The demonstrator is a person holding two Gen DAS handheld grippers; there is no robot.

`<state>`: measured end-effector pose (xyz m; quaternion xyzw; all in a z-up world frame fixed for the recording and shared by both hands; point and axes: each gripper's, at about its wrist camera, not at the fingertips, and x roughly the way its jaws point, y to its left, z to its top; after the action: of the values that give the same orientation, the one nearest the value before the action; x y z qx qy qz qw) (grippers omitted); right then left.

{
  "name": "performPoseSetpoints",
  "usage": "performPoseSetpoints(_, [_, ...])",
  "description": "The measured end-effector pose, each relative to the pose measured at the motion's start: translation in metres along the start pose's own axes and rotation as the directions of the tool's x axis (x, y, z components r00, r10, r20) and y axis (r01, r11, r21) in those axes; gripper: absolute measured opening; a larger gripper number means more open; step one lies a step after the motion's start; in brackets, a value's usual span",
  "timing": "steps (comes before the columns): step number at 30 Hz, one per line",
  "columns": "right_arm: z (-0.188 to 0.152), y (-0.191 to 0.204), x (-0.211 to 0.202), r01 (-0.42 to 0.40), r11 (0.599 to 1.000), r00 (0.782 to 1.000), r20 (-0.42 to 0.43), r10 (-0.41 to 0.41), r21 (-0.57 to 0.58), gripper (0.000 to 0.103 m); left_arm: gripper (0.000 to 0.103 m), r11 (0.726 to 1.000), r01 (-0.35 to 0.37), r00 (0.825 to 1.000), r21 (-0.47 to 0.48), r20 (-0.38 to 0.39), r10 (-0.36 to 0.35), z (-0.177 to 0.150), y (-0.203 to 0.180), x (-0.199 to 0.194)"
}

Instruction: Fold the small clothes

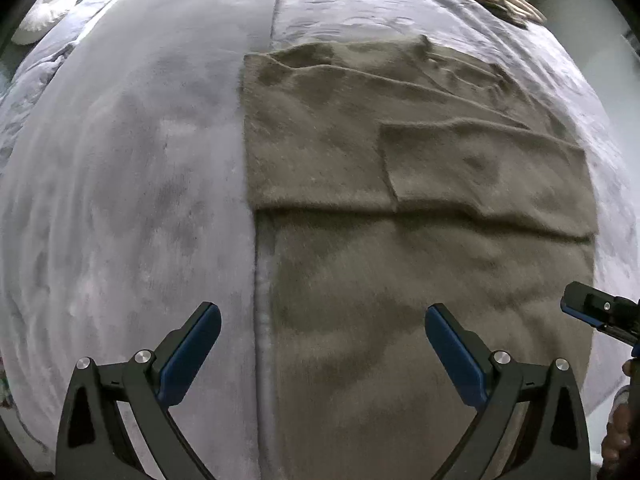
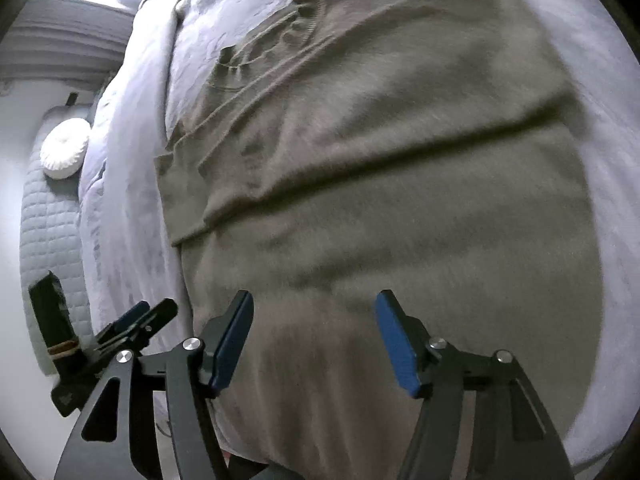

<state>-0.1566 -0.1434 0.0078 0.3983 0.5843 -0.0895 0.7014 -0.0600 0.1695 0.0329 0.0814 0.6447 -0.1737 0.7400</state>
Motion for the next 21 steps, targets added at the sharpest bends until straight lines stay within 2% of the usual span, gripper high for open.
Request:
performPoseSetpoints(3, [-0.022,-0.002,-0.008,0.015,0.999,1.000,0.012,-0.016,0.037,0.067,0.102,0.999,0.019,1.000,0.034,0.002,-0.019,-0.013,-0.002,-0.016])
performPoseSetpoints(6, [-0.042,-0.005,-0.018,0.011,0.998,1.000,0.029,-0.013,0.068,0.067,0.102,0.996,0.069,0.998,0.064,-0.002,-0.069,-0.021,-0.001,-0.026])
performPoseSetpoints(12, [-0.067,-0.005,-0.041,0.026,1.000,0.997,0.066,-0.027,0.019,0.069,0.102,0.990,0.084,0.996,0.110,-0.031,-0.081,-0.053,0.018,-0.038])
performPoseSetpoints(17, [-0.073,-0.021,-0.039,-0.020,1.000,1.000,0.014,0.020,-0.013,0.070,0.102,0.992,0.100,0.995,0.072,-0.023,-0.099,-0.087,0.031,-0.052])
performPoseSetpoints(21, [-0.083,-0.047,-0.045,-0.016,0.999,1.000,-0.013,0.015,-0.039,0.070,0.102,0.992,0.127,0.991,0.025,-0.052,-0.125,-0.119,0.024,-0.047])
